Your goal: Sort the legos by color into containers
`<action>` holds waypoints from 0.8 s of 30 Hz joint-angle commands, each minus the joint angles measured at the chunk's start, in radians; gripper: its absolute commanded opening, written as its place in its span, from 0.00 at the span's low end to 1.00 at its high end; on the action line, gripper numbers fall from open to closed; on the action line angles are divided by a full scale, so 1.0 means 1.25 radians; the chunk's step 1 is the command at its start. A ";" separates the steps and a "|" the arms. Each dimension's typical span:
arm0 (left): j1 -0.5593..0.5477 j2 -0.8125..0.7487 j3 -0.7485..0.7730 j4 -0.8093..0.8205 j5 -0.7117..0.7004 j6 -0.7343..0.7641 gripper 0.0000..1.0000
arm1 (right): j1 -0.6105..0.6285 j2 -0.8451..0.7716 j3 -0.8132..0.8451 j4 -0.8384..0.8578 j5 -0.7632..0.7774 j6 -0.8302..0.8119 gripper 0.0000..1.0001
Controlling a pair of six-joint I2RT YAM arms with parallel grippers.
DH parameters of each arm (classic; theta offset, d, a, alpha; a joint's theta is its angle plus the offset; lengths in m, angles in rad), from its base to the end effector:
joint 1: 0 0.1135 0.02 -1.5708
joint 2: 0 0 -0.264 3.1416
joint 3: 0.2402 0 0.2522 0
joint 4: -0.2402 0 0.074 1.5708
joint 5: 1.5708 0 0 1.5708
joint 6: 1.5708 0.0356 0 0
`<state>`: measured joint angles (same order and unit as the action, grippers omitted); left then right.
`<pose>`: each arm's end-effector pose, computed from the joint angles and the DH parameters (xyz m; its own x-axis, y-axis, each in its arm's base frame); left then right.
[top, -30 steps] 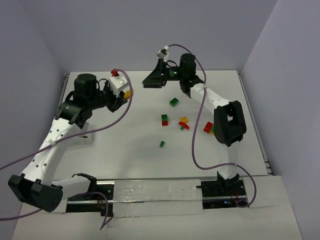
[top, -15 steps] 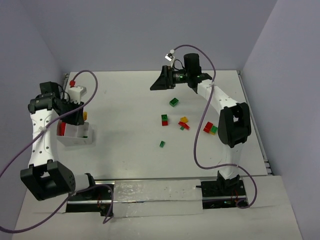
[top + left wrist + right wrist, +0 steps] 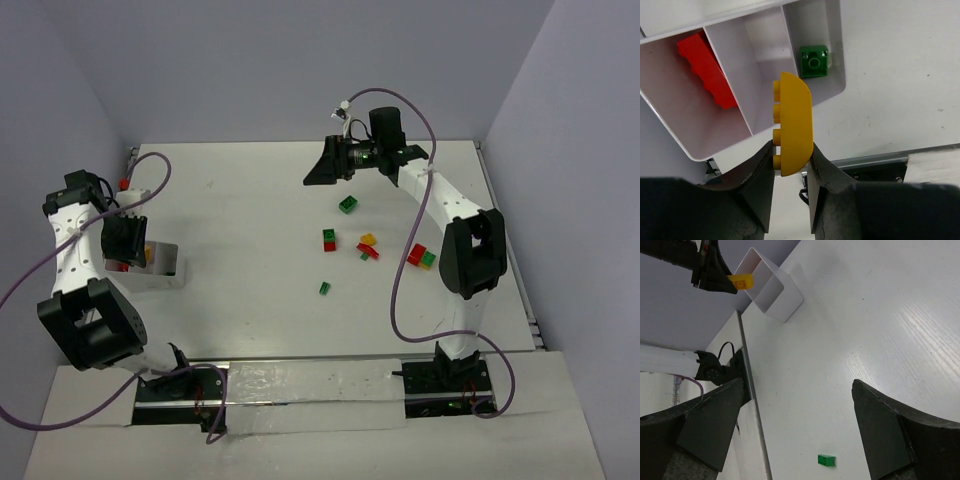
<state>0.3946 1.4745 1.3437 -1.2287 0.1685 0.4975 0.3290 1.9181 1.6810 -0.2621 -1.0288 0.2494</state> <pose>0.2499 0.0976 0.2971 -0.9586 0.1105 -0.2626 0.1263 0.9910 -0.0440 0.4095 0.1720 0.3183 -0.6559 -0.0894 -0.7496 -0.7395 0.2758 0.6141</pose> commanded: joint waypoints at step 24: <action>-0.028 0.056 0.260 -0.002 0.067 -0.052 0.71 | -0.038 -0.075 -0.003 -0.104 0.099 -0.142 0.96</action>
<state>0.3921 1.5546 1.5377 -1.2282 0.1654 0.4499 0.3158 1.9132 1.6810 -0.3315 -0.9674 0.1688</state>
